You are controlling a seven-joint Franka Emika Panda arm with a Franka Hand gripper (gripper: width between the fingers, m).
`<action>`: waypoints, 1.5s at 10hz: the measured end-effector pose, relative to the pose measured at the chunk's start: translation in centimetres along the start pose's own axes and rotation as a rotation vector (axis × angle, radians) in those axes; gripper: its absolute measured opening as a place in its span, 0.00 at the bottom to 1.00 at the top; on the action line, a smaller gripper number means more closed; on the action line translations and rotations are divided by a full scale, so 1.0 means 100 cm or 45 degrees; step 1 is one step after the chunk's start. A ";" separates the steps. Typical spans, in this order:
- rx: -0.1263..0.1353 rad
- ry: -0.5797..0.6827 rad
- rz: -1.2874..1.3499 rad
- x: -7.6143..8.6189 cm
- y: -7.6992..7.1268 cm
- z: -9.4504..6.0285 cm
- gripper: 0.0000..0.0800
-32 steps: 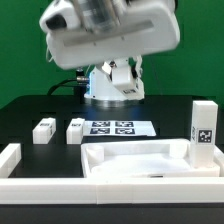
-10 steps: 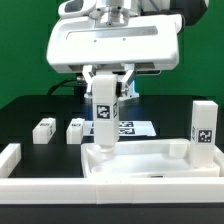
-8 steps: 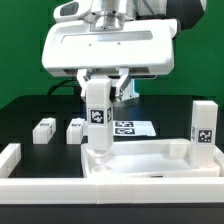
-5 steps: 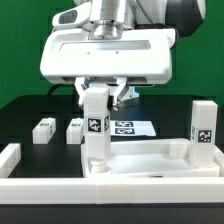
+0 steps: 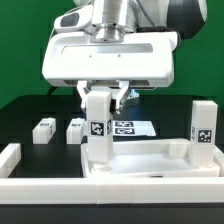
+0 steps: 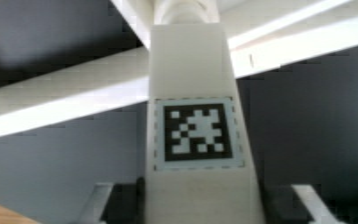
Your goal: Assemble desk
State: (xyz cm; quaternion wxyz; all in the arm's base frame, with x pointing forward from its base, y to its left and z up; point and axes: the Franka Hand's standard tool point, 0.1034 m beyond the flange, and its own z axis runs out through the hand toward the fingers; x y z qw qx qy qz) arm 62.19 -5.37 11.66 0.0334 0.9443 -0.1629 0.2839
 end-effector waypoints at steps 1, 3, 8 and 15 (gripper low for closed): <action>-0.004 -0.007 0.000 -0.003 0.002 0.001 0.36; -0.013 -0.014 -0.004 -0.008 0.004 0.005 0.36; -0.022 0.015 -0.009 -0.008 0.004 0.006 0.47; -0.022 0.014 -0.009 -0.008 0.004 0.006 0.81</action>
Offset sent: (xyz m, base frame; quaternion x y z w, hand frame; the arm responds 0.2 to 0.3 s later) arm -0.0026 0.0053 -0.0129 0.0140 0.0026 0.0169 0.9998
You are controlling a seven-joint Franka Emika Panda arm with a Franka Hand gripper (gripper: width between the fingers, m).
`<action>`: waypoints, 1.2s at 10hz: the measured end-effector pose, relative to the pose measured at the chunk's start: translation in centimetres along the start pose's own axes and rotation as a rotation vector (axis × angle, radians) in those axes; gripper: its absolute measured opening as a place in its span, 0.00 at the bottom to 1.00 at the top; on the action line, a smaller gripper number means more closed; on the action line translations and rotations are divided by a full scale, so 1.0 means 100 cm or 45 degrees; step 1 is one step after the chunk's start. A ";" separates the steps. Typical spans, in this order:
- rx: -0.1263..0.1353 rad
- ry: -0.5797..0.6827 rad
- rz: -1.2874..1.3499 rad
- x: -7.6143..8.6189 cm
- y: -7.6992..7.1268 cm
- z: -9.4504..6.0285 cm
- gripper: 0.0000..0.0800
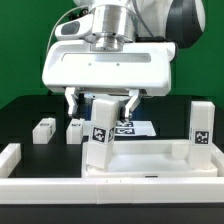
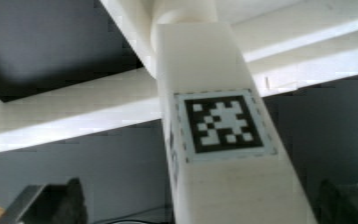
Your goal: Assemble desk
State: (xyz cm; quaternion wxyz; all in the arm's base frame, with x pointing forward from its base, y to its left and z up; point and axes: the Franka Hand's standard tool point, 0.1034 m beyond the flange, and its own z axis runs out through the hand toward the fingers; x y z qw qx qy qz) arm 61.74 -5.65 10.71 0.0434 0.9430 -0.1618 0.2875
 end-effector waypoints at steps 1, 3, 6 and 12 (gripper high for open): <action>0.002 -0.003 0.000 0.000 -0.001 0.000 0.81; 0.072 -0.145 0.038 0.008 -0.012 -0.007 0.81; 0.110 -0.336 0.072 0.005 -0.013 0.001 0.81; 0.095 -0.592 0.117 0.005 0.013 0.006 0.66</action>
Offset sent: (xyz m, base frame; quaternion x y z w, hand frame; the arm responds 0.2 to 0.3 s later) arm 0.0182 0.0019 0.0141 0.0154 -0.0431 0.0218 0.9987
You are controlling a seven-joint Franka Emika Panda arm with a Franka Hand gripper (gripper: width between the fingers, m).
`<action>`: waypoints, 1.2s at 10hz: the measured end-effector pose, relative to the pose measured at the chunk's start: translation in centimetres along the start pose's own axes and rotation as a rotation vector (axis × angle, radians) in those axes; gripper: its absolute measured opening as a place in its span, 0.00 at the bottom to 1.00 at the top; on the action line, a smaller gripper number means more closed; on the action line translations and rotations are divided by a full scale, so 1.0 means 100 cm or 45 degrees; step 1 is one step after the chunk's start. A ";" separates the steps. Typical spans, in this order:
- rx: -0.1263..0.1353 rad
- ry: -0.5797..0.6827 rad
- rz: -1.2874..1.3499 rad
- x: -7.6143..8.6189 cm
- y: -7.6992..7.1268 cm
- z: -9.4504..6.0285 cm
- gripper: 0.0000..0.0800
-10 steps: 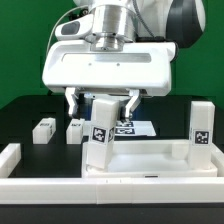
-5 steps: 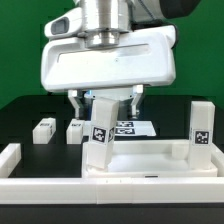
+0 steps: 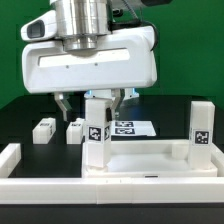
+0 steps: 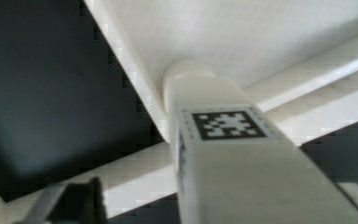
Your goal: Assemble desk
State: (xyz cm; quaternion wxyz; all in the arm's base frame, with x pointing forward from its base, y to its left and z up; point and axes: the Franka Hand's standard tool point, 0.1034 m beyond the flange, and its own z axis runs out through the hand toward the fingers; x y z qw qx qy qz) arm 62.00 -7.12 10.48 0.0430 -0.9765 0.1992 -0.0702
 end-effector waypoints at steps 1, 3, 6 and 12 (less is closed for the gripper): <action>0.000 0.000 0.034 0.000 0.000 0.000 0.47; 0.001 0.000 0.237 0.000 0.000 0.000 0.36; 0.001 -0.001 0.464 0.000 0.000 0.000 0.36; 0.026 -0.037 1.561 0.000 -0.014 0.004 0.36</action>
Offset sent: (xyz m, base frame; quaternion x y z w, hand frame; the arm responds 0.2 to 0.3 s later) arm 0.0000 0.0000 0.0000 0.0000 0.0000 0.1938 0.9810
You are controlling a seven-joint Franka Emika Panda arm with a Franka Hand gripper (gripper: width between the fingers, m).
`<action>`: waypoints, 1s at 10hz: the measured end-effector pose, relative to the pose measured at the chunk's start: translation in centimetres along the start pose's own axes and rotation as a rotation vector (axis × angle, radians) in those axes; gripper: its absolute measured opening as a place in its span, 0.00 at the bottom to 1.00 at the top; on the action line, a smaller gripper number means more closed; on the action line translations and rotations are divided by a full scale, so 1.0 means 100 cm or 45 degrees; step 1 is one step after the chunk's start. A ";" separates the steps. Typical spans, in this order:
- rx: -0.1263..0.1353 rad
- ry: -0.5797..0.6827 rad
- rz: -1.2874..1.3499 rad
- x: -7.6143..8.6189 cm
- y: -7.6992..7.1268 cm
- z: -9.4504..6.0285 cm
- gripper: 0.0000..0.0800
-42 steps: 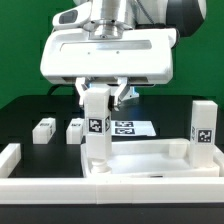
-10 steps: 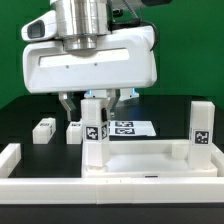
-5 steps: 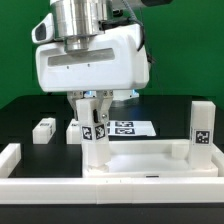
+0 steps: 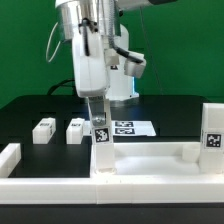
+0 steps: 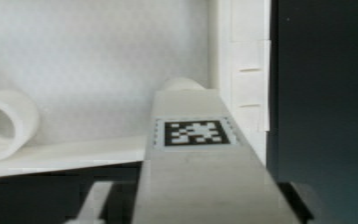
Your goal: Assemble desk
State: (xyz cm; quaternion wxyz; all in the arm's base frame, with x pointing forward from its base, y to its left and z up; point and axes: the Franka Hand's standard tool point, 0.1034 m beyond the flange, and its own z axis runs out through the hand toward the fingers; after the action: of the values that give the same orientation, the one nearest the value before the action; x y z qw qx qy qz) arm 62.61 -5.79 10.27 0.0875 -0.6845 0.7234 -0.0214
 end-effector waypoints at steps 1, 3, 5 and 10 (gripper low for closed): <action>0.000 0.000 -0.025 0.000 0.000 0.000 0.36; -0.001 0.002 -0.067 -0.001 0.000 0.000 0.42; -0.021 0.015 -0.610 -0.011 -0.009 -0.006 0.78; -0.035 0.010 -1.040 -0.011 -0.009 -0.006 0.81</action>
Offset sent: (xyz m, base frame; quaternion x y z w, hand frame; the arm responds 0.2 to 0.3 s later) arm 0.0147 0.0151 0.0164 -0.0112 0.0342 -0.4006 0.9156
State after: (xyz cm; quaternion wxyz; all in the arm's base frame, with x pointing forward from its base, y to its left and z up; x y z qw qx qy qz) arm 63.43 -4.80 11.08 0.0601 -0.9165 0.3926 -0.0473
